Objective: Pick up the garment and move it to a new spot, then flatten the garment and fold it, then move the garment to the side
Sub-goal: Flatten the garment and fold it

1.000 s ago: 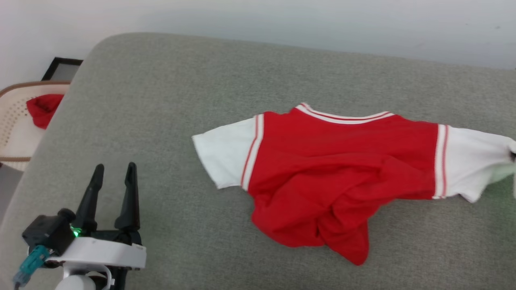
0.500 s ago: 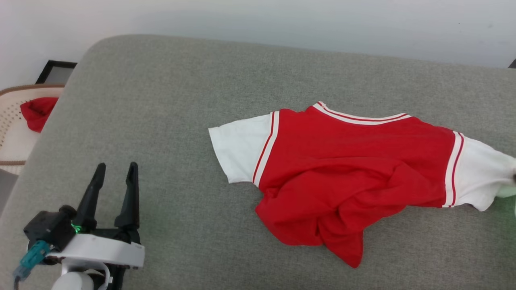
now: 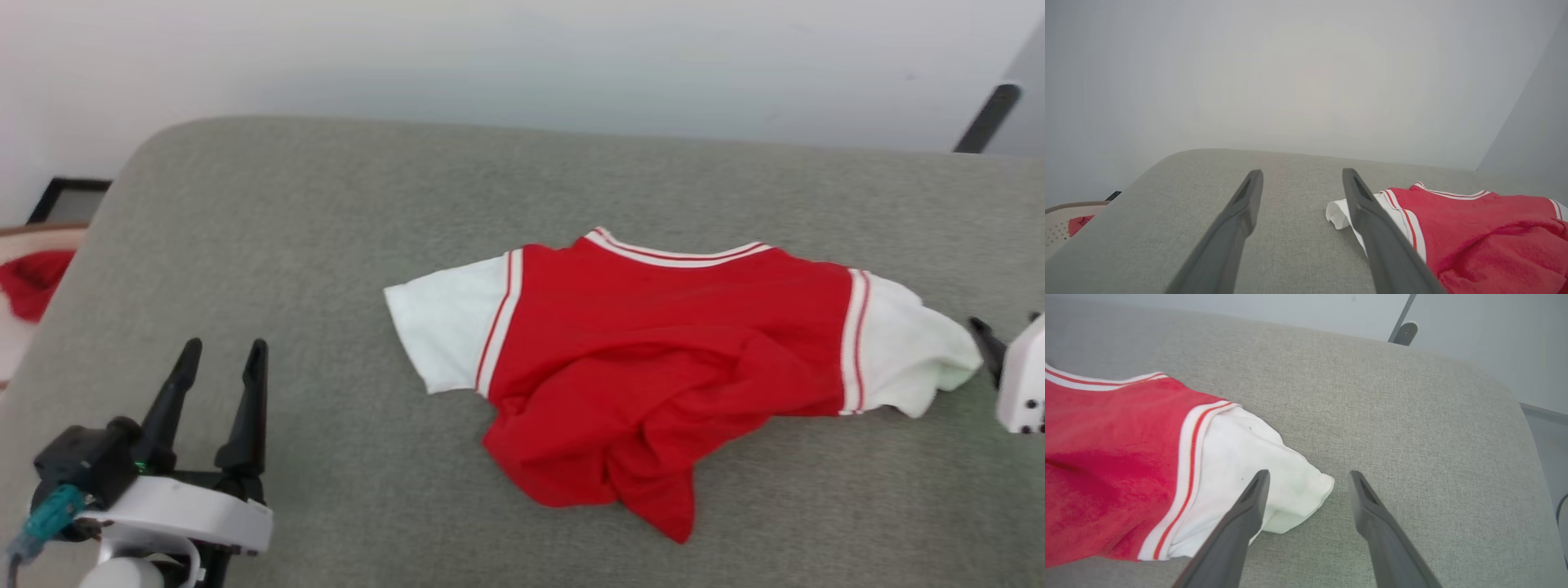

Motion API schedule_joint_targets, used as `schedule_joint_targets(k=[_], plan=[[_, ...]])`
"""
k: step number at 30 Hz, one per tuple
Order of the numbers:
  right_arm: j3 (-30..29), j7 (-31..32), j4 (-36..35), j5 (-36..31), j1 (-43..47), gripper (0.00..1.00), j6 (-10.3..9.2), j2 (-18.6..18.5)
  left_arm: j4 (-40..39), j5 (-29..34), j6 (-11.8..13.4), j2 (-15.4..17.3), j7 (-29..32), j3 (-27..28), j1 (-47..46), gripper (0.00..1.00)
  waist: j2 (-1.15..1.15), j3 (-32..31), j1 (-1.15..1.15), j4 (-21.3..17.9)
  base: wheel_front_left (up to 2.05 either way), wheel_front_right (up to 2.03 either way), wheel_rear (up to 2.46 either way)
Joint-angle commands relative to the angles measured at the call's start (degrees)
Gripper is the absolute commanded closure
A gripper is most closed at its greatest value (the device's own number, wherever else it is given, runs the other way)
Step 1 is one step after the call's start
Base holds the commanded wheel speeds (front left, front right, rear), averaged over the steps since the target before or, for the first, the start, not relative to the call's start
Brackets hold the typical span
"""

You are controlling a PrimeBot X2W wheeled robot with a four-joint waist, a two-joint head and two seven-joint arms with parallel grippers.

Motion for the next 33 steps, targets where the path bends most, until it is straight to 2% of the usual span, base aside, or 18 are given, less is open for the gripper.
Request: schedule_joint_targets(k=[1, 6, 10, 20, 27, 33], plan=[[0.49, -1.47, -1.33, 0.46, 1.28, 0.00, -0.07, 0.59, -0.45, -0.55, -0.14, 0.59, 0.55, 0.07, 0.55, 0.00, 0.00, -1.50, 0.00, -2.09, 0.00, 0.00, 0.00], [0.72, -8.08, -7.24, 0.58, 4.71, 0.00, -0.07, 2.43, -2.13, -1.88, -0.12, 2.38, 3.94, 0.23, 0.54, 0.00, 0.00, -2.50, 0.00, -5.16, 0.00, 0.00, 0.00], [-0.33, -11.90, -11.35, -0.25, 7.96, 0.00, -0.07, 4.59, -3.28, -3.82, -0.16, 4.75, 8.96, -0.24, -1.10, 0.00, 0.00, -2.62, 0.00, -7.32, 0.00, 0.00, 0.00], [-1.00, -15.69, -20.57, -2.24, 12.70, 0.00, -0.07, 9.63, -2.82, -12.49, 0.15, 11.83, 29.65, -1.02, -10.72, 0.00, 0.00, 0.51, 0.00, -12.96, 0.00, 0.00, 0.00], [-1.04, -17.72, -24.75, -3.24, 13.43, 0.00, -0.07, 12.21, 1.53, -16.89, 2.24, 15.27, 43.84, -1.79, -17.99, 0.00, 0.00, 4.21, 0.00, -16.55, 0.00, 0.00, 0.00], [-0.89, -18.60, -26.94, -3.78, 13.31, 0.00, -0.07, 13.03, 5.68, -17.40, 4.44, 17.05, 53.41, -4.35, -22.01, 0.00, 0.00, 6.82, 0.00, -18.35, 0.00, 0.00, 0.00]])
